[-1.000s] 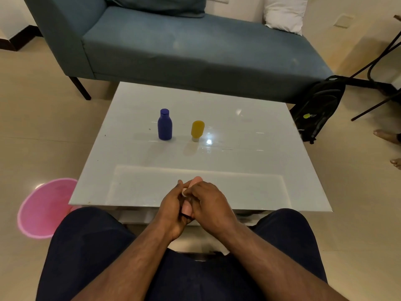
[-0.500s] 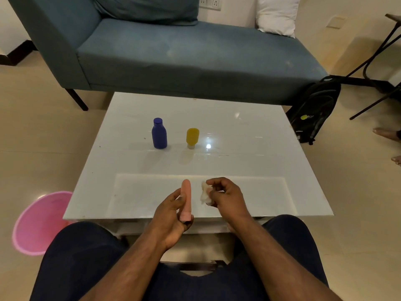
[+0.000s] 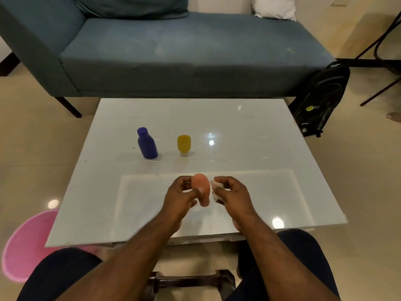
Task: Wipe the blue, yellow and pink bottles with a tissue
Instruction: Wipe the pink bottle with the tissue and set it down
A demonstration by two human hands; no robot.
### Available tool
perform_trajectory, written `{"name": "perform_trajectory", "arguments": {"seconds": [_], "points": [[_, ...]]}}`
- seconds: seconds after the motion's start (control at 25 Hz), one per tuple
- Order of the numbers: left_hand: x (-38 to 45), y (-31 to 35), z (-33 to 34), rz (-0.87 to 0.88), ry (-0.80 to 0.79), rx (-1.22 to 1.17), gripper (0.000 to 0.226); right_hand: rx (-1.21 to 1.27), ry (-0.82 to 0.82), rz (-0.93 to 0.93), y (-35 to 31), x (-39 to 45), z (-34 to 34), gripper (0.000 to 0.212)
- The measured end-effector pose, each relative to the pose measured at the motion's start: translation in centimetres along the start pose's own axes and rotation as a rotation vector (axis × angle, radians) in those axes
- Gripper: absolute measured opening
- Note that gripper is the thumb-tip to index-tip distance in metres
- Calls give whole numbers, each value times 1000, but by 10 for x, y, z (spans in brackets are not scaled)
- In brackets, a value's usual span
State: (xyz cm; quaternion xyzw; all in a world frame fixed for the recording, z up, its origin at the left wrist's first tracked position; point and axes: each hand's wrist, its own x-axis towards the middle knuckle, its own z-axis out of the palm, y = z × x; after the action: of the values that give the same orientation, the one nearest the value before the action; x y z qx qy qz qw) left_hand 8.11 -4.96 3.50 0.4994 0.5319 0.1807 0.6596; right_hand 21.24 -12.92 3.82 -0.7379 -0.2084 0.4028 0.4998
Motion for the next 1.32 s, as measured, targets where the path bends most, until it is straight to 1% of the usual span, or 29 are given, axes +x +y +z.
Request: {"name": "perform_trajectory", "arguments": {"seconds": [0.08,0.16,0.32,0.48,0.6,0.8,1.08,1.16,1.24,1.32], "points": [[26,12,11,70,32,94,36,117,47,68,6,17,-8,23],[53,23,20,130,64,178,29,243,52,146,12,28,-15,21],[100,47,41,233,104,279,19,306,66,145,13,51,-24,19],[130,61,56,277,107,325,19,410,81,172,11,64,-32,15],[144,67,65,289,111,373,17,449,91,200,15,71,-34,21],[155,69,73,295,98,394,18,531,107,238,17,76,-36,24],[164,66,75,258,94,406,21,444,107,222,18,76,-36,26],[164,66,75,240,94,415,22,416,105,216,18,75,-36,23],[163,67,74,224,86,418,28,398,101,206,18,74,-35,18],[158,68,71,190,66,390,45,411,94,208,17,73,-35,13]]}}
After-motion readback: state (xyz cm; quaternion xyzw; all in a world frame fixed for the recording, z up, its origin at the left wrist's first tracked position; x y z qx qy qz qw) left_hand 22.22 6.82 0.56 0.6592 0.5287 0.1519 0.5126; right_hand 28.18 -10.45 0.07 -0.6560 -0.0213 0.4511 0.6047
